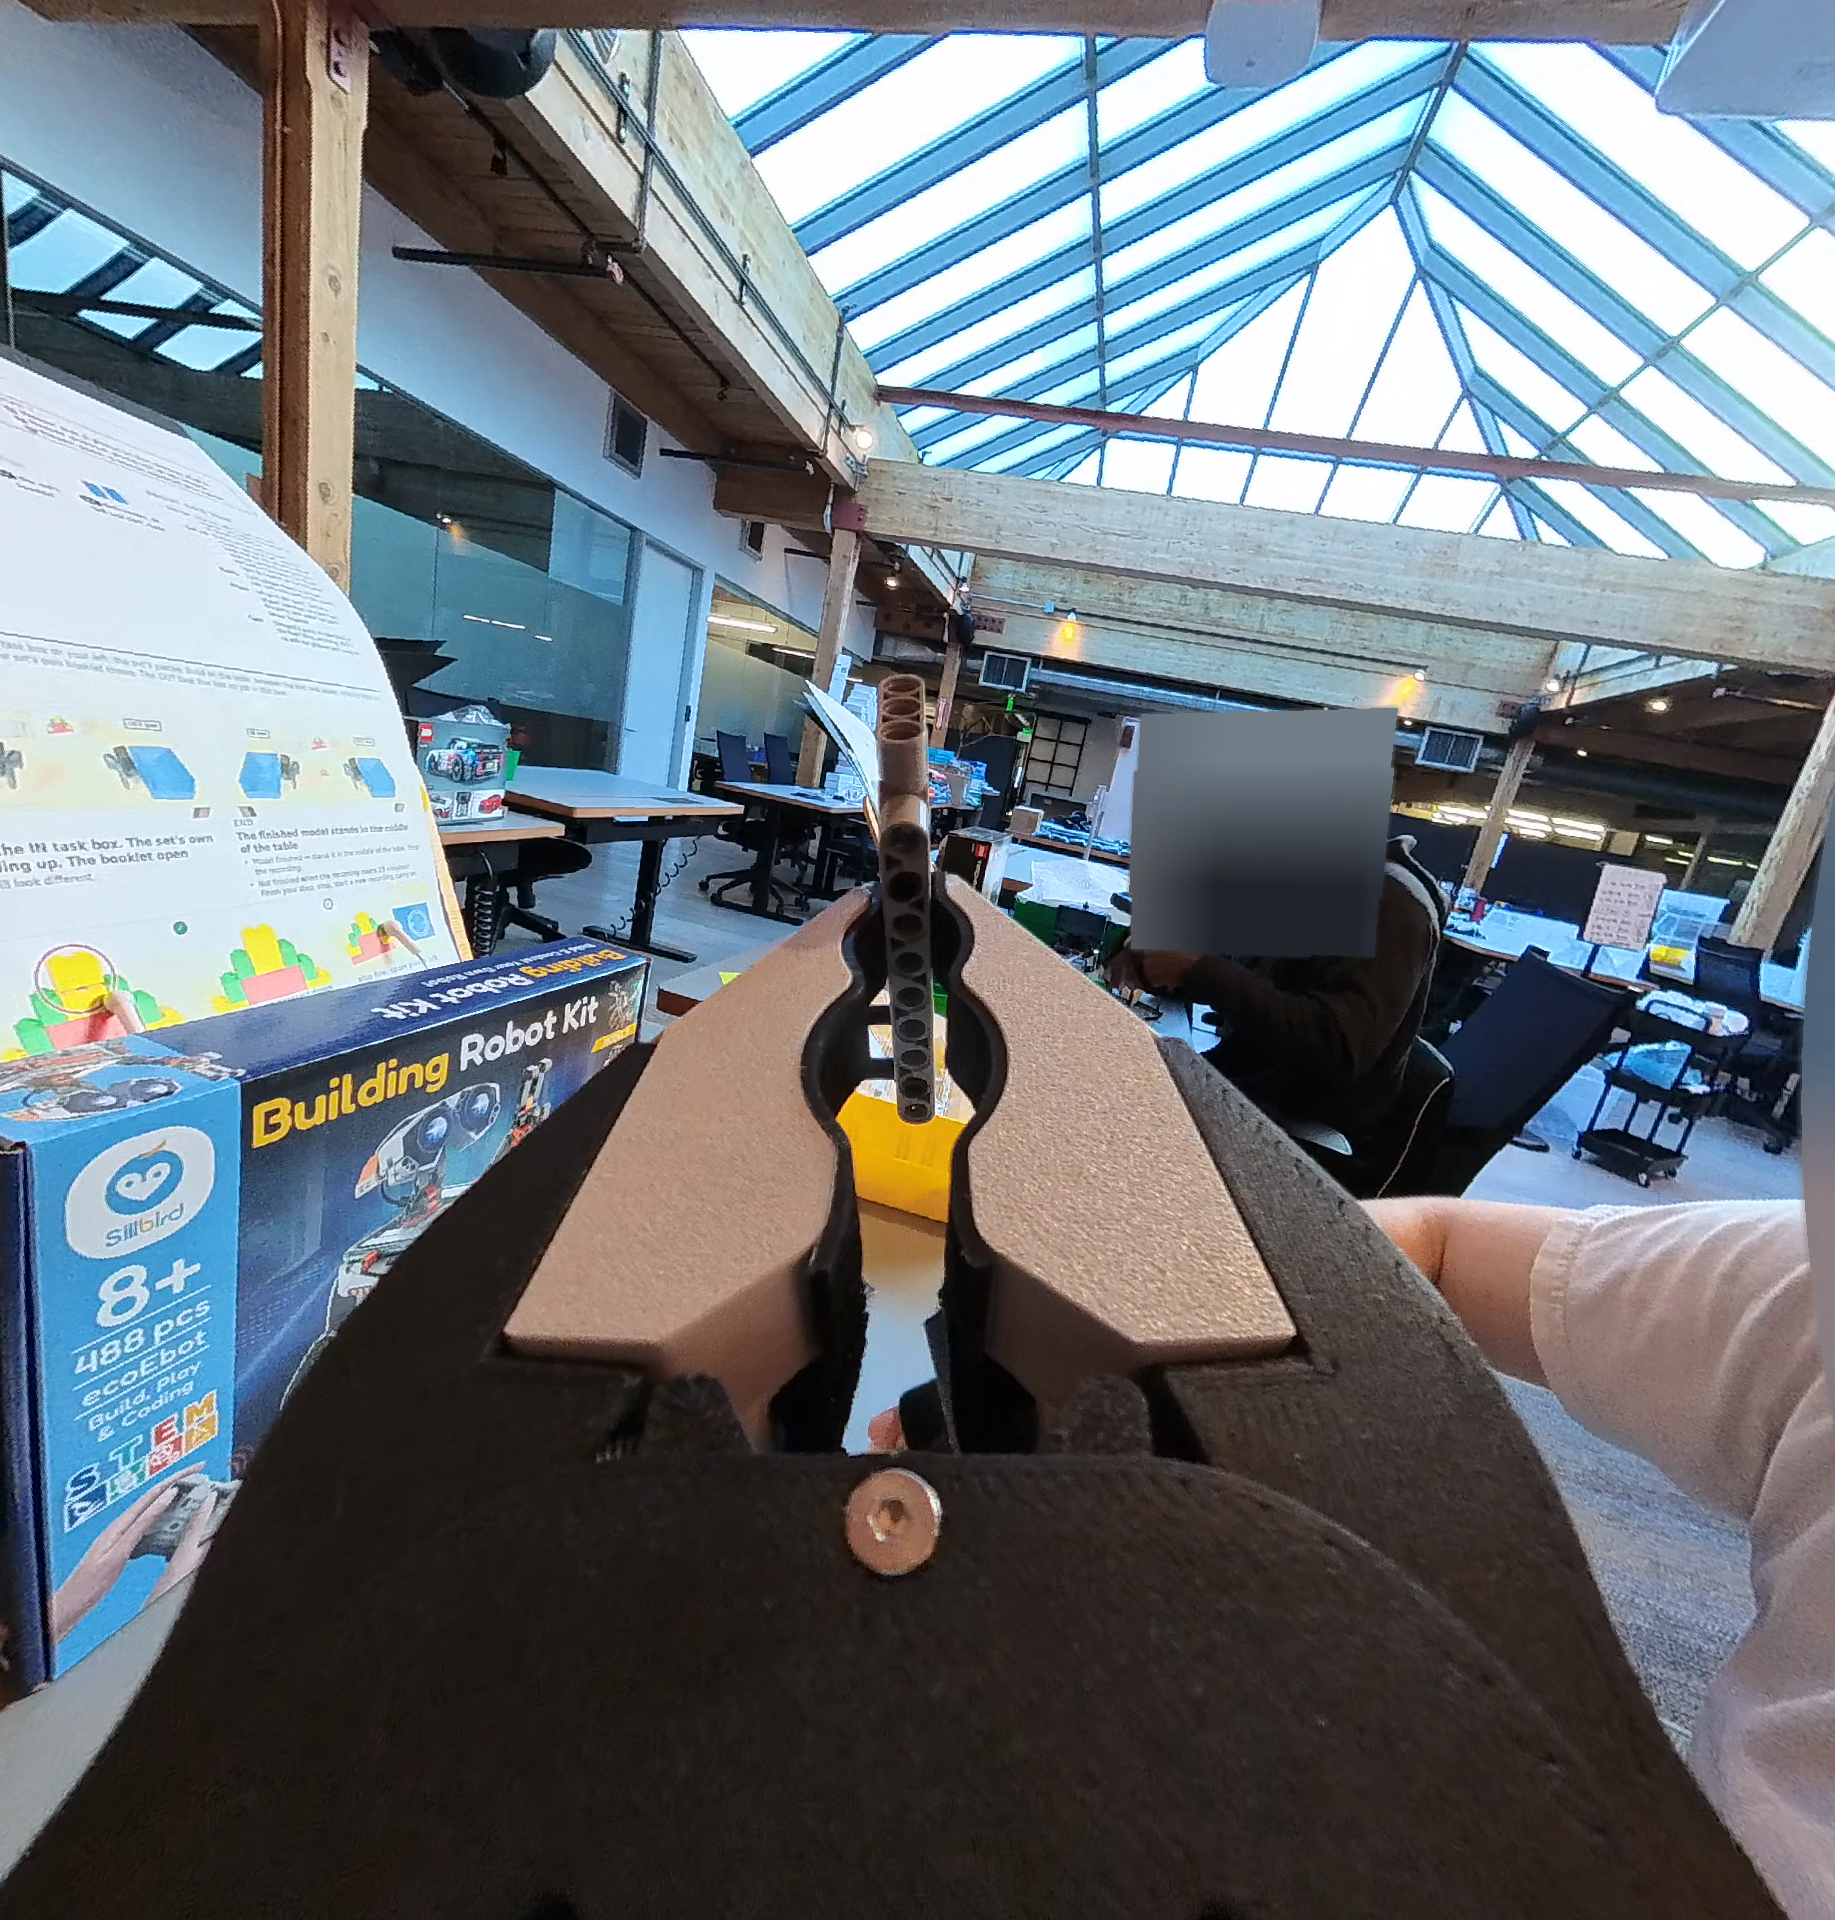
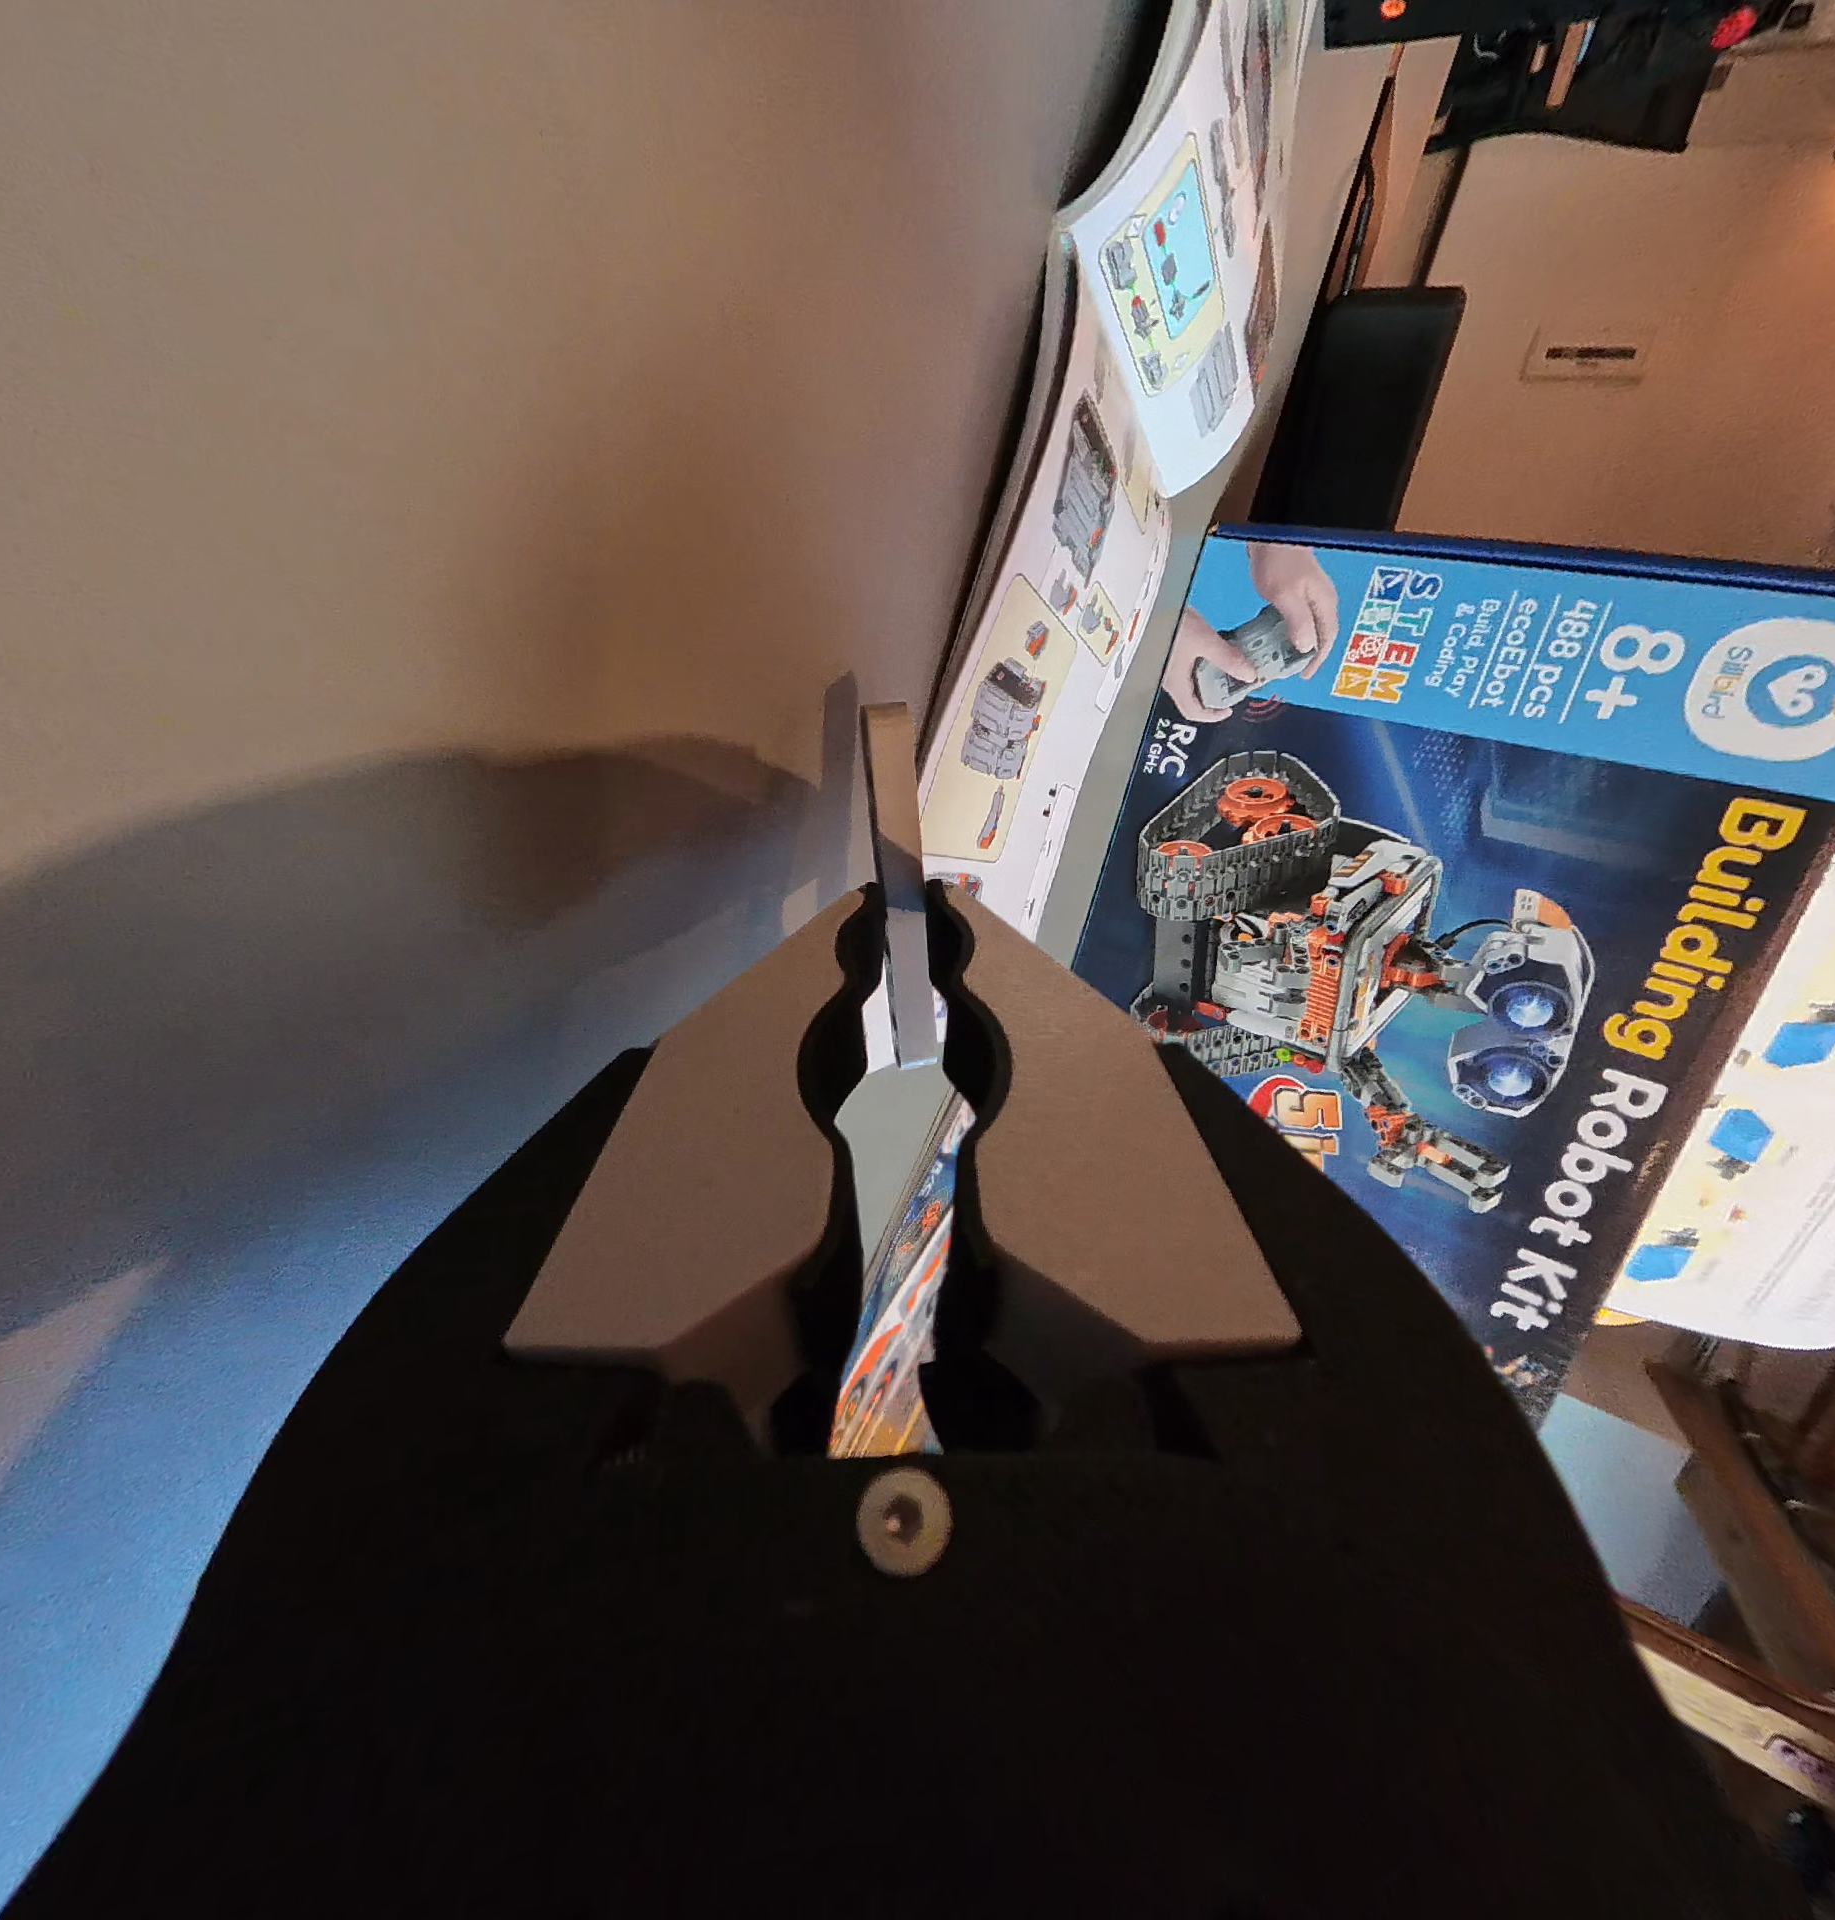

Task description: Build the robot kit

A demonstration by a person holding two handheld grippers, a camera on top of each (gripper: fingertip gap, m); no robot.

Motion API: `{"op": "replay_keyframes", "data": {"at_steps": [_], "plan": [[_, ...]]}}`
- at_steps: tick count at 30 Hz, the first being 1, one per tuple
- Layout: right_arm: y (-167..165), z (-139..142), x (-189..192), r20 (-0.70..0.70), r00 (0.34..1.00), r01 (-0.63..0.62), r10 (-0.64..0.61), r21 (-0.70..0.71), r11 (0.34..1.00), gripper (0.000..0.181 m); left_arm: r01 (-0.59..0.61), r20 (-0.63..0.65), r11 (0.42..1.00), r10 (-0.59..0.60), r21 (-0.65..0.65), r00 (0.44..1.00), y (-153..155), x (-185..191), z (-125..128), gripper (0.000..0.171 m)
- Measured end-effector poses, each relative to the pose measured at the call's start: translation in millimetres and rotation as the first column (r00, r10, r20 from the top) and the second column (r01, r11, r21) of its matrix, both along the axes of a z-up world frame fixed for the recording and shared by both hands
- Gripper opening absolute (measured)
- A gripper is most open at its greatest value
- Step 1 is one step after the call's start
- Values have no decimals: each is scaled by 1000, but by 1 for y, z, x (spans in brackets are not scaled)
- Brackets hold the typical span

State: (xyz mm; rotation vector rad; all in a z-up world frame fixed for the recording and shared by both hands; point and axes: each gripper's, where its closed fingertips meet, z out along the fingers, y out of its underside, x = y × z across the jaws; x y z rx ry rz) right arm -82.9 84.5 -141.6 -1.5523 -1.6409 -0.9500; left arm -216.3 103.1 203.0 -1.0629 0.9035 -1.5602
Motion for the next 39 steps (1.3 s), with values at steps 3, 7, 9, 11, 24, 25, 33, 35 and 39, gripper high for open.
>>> {"op": "replay_keyframes", "data": {"at_steps": [3,7,9,11,24,25,33,35,39], "plan": [[-1,-3,1,47,999,-5,5,7,1000,7,2,4,1000,-2,-5,1000,1,-1,0,4],[-6,-13,4,119,993,-22,22,0,1000,7,7,15,1000,-7,-12,1000,2,-4,2,5],[-8,-13,4,121,992,-23,24,-16,1000,7,6,16,1000,-6,-14,1000,2,-4,2,5],[-11,-13,4,119,993,-10,15,-38,999,7,4,17,1000,-4,-22,1000,3,-4,2,5],[-37,-17,5,-20,999,39,-49,-357,933,8,15,32,1000,-14,-26,999,1,-8,5,5],[-37,-16,5,-62,994,54,-85,-386,921,8,15,33,1000,-14,-24,999,0,-8,5,5],[-53,-16,-5,-415,824,-86,-385,-764,640,7,32,39,999,-31,-20,999,-3,-10,6,4],[-69,-14,-9,-382,712,-160,-589,-905,393,6,38,36,999,-37,-20,999,-4,-9,6,5],[-61,-15,-5,-363,602,-241,-712,-932,271,7,49,37,999,-48,-15,998,-6,-9,6,5]]}}
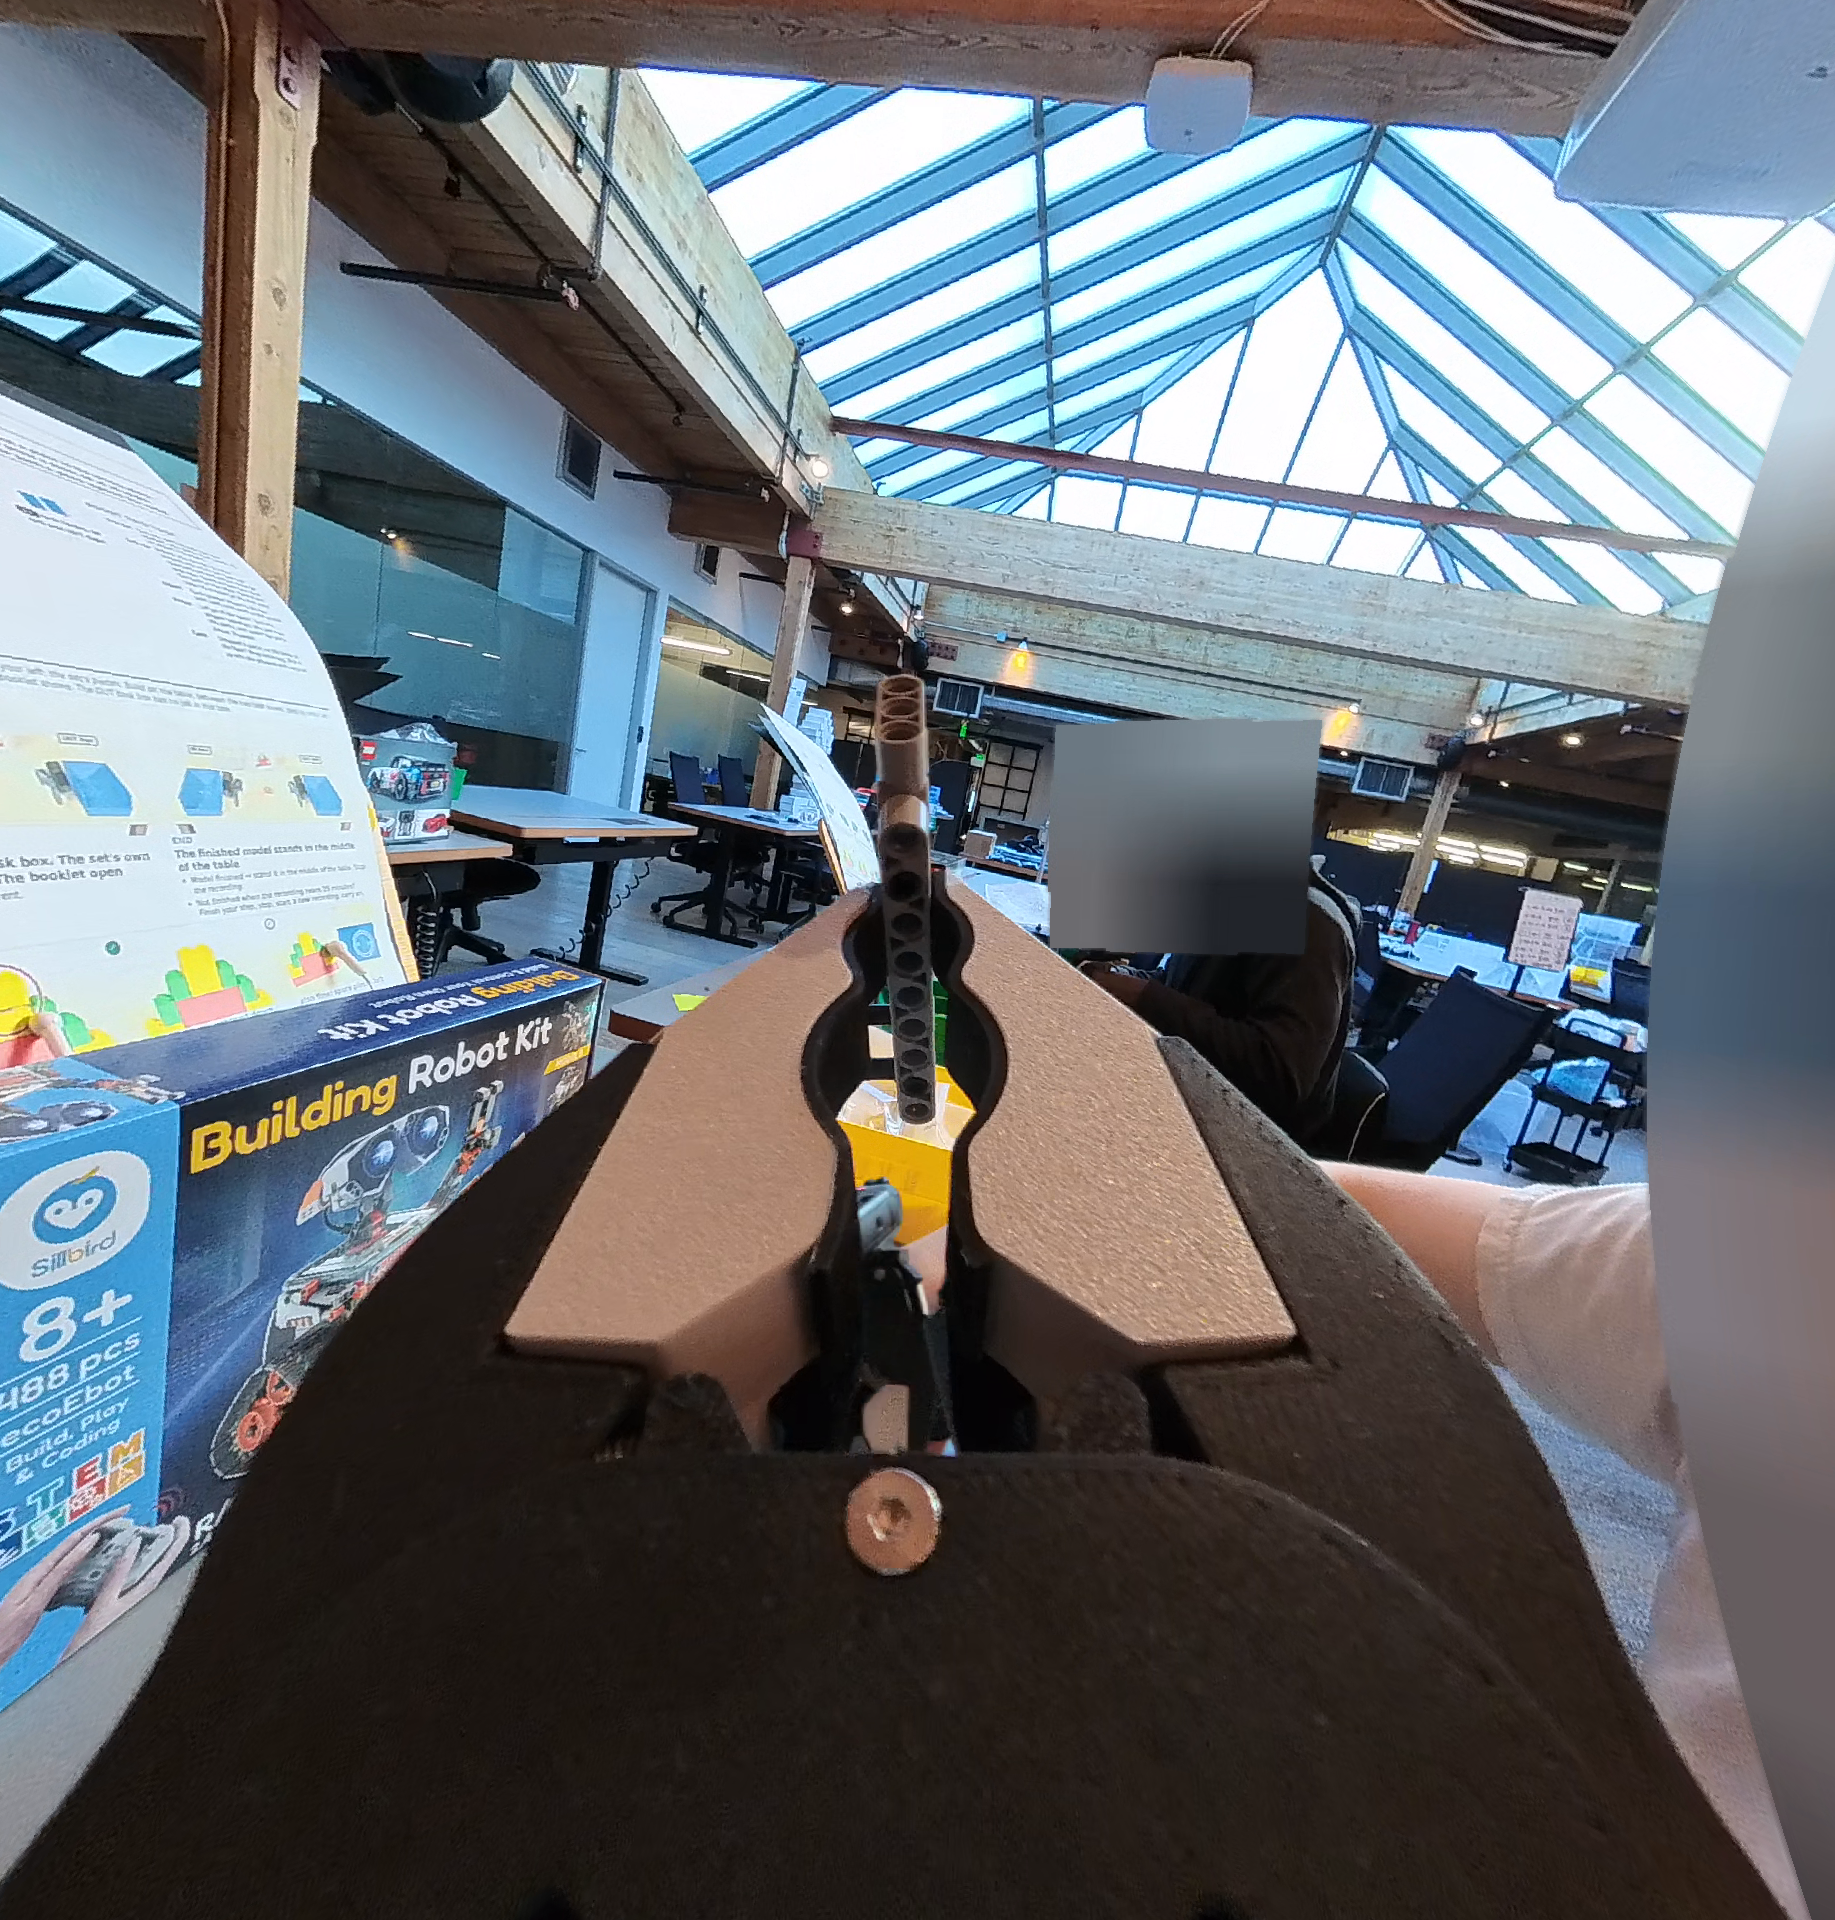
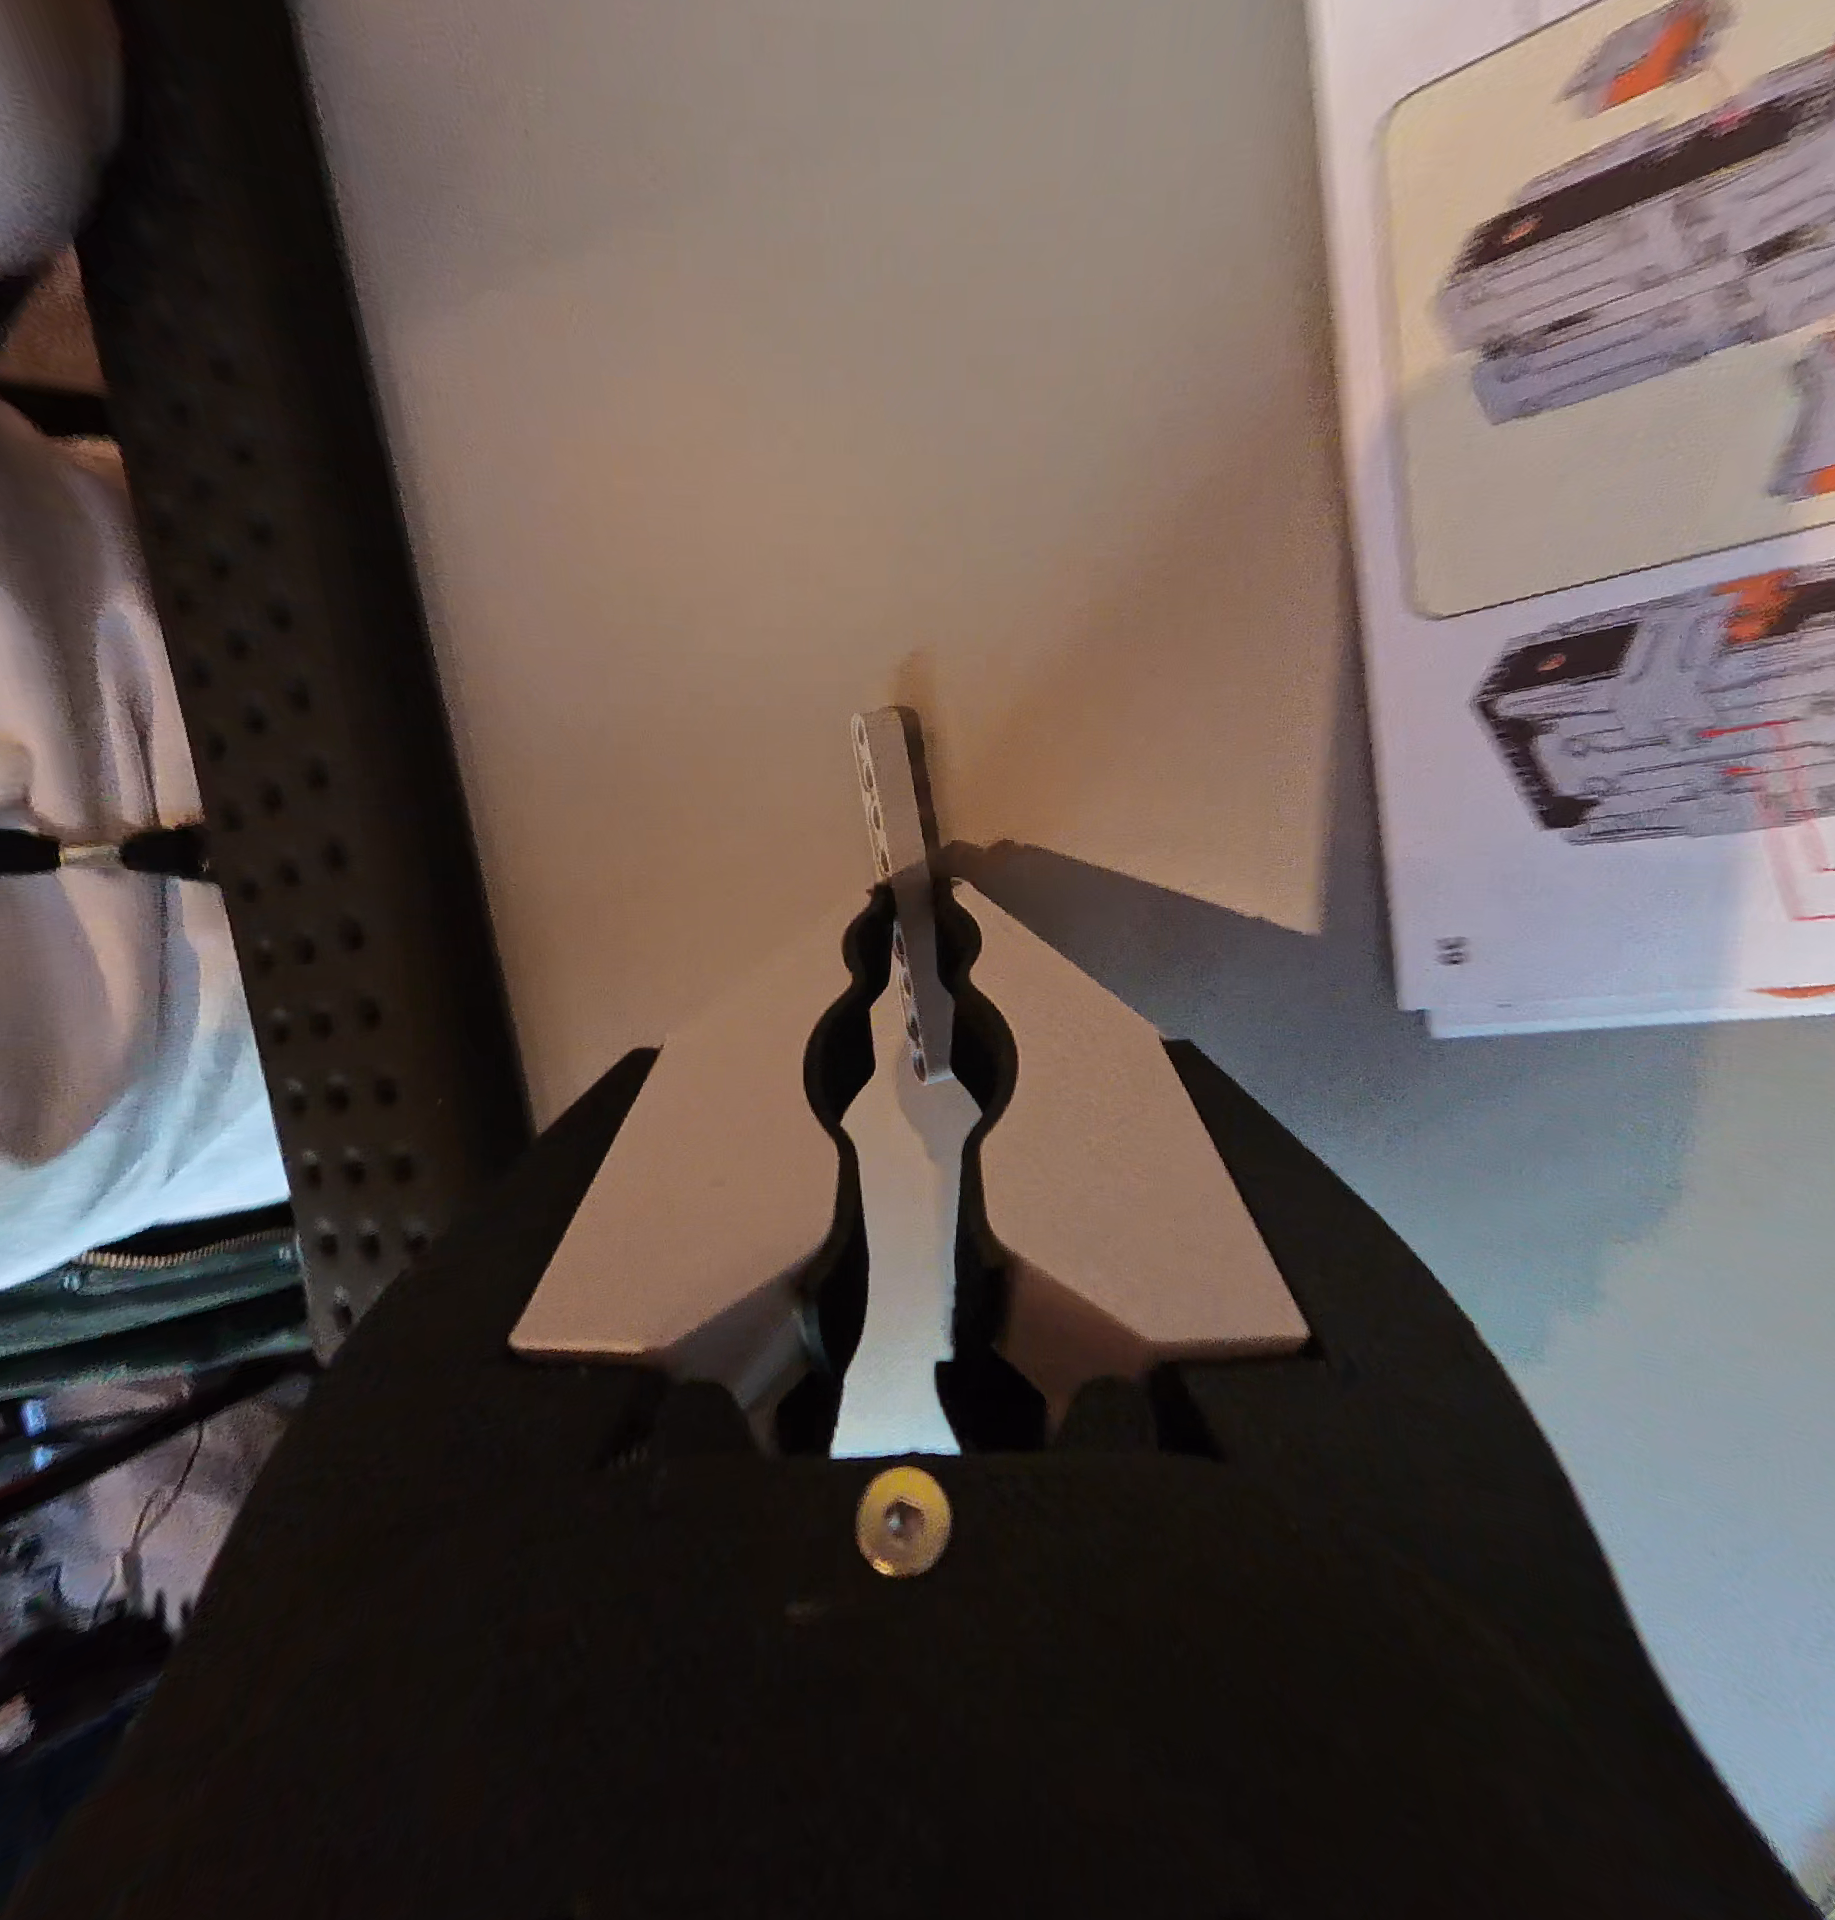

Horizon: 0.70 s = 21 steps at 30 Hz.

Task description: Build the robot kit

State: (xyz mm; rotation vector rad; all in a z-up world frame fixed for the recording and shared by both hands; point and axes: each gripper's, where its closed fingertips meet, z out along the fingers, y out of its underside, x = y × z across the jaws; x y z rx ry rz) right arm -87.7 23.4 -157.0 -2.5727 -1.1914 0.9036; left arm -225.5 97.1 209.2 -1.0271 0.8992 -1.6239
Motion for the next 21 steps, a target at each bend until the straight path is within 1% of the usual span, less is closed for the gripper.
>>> {"op": "replay_keyframes", "data": {"at_steps": [2,3,6,8,10,11,13,14,16,17,18,19,21], "plan": [[5,2,-1,-50,998,21,-22,-5,1000,6,1,1,1000,-1,1,1000,0,0,0,4],[5,0,1,-52,998,33,-35,-33,999,6,1,0,1000,-1,0,1000,0,0,0,5],[8,-1,3,-85,994,61,-66,-57,997,6,4,-3,1000,-4,-3,1000,1,1,-1,5],[9,1,3,-106,992,60,-65,-51,997,13,6,-6,1000,-6,-5,1000,2,2,-2,4],[15,4,7,-100,993,71,-70,10,997,22,7,-8,1000,-7,-5,1000,2,3,-3,5],[19,5,9,-98,992,79,-75,42,996,20,6,-9,1000,-6,-6,1000,2,3,-3,4],[21,8,14,-105,990,103,-99,30,994,3,4,-13,1000,-4,-6,1000,2,5,-3,5],[23,5,18,-87,990,116,-112,36,993,2,4,-15,1000,-4,-6,1000,2,6,-4,5],[26,8,21,-89,992,103,-95,96,990,10,5,-19,1000,-6,-6,1000,2,7,-5,5],[28,16,18,-113,991,95,-77,159,983,15,4,-19,1000,-4,-6,1000,2,7,-5,5],[29,25,14,-132,990,86,-56,232,969,17,2,-20,1000,-2,-4,1000,2,7,-5,5],[27,29,12,-105,994,57,-28,293,955,19,-1,-21,1000,1,-1,1000,2,7,-5,5],[20,23,14,53,999,-28,10,350,937,20,-4,-27,1000,4,0,1000,3,8,-5,5]]}}
